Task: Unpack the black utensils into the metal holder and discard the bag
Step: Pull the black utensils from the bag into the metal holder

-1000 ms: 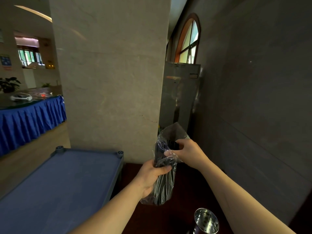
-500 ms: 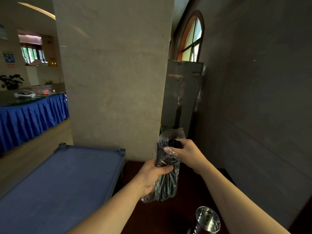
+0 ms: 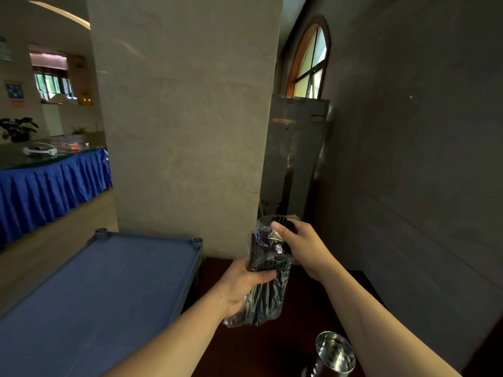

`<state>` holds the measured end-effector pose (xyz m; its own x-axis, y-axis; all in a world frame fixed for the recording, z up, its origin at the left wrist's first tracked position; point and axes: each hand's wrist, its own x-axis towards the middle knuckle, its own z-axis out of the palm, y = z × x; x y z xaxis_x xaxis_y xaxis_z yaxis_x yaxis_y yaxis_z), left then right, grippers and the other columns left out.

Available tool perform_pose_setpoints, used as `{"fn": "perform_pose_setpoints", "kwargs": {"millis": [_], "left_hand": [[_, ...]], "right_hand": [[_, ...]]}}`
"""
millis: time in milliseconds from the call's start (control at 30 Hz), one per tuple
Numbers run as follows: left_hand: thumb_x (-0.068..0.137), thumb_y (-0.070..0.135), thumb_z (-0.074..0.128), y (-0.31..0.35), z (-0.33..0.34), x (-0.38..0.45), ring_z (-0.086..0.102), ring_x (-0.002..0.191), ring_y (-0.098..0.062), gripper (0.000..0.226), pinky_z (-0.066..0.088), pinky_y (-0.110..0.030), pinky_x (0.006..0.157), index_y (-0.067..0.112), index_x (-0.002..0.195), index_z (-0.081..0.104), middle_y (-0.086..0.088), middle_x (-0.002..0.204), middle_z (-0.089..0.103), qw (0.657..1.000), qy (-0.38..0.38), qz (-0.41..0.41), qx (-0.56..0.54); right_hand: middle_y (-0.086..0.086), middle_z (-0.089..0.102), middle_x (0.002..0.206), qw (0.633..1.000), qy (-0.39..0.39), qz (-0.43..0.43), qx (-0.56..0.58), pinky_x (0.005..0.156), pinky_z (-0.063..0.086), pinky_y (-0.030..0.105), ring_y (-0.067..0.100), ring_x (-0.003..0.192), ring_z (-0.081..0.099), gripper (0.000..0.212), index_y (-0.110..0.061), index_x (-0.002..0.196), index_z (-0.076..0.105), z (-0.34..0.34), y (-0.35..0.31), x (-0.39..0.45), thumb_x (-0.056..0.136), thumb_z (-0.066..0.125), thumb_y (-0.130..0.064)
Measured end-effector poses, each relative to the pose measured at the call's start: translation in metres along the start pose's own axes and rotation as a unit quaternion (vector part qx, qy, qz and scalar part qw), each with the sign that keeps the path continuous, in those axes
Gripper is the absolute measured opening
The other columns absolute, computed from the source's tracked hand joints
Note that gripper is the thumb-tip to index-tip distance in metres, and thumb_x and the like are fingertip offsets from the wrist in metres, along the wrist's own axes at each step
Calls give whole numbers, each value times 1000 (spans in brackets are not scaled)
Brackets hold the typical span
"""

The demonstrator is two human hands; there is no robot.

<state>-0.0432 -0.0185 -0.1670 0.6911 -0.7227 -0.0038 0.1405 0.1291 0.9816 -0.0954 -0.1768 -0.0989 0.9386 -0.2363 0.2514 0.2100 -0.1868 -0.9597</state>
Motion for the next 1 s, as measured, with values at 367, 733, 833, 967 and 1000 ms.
{"fn": "perform_pose_setpoints", "kwargs": {"millis": [367,733,833,967,1000], "left_hand": [[81,9,79,-2,2,1,68,114,-11,43,44,-29,98,12,123,68,-4,120,75,999,-35,-25,-11],[80,7,80,-15,-2,1,71,107,-20,27,45,-35,102,10,106,75,-14,111,77,999,-24,-32,9],[82,7,78,-15,-1,2,74,100,-16,18,52,-20,78,14,99,78,-17,109,77,999,-30,-27,14],[82,9,79,-18,-1,2,75,92,-18,13,55,-21,80,15,94,78,-15,100,78,999,-42,-21,23],[82,9,79,-19,-1,3,75,91,-18,12,52,-29,90,15,93,78,-14,100,78,999,-40,-21,30]], "right_hand": [[23,77,96,997,53,-12,57,85,59,52,36,89,75,20,-4,97,77,-6,-8,6,95,70,-23],[20,77,92,989,100,-43,96,64,61,38,30,82,76,19,-1,102,68,-2,-25,10,100,64,-20],[17,77,84,986,127,-61,88,71,63,48,33,78,75,12,-10,94,66,-2,-26,11,99,63,-21],[8,75,74,981,164,-79,71,72,63,48,35,77,72,17,-10,88,67,-3,-32,12,99,63,-21],[7,74,74,980,168,-82,75,72,62,47,34,77,72,17,-9,87,67,-3,-34,13,99,63,-21]]}}
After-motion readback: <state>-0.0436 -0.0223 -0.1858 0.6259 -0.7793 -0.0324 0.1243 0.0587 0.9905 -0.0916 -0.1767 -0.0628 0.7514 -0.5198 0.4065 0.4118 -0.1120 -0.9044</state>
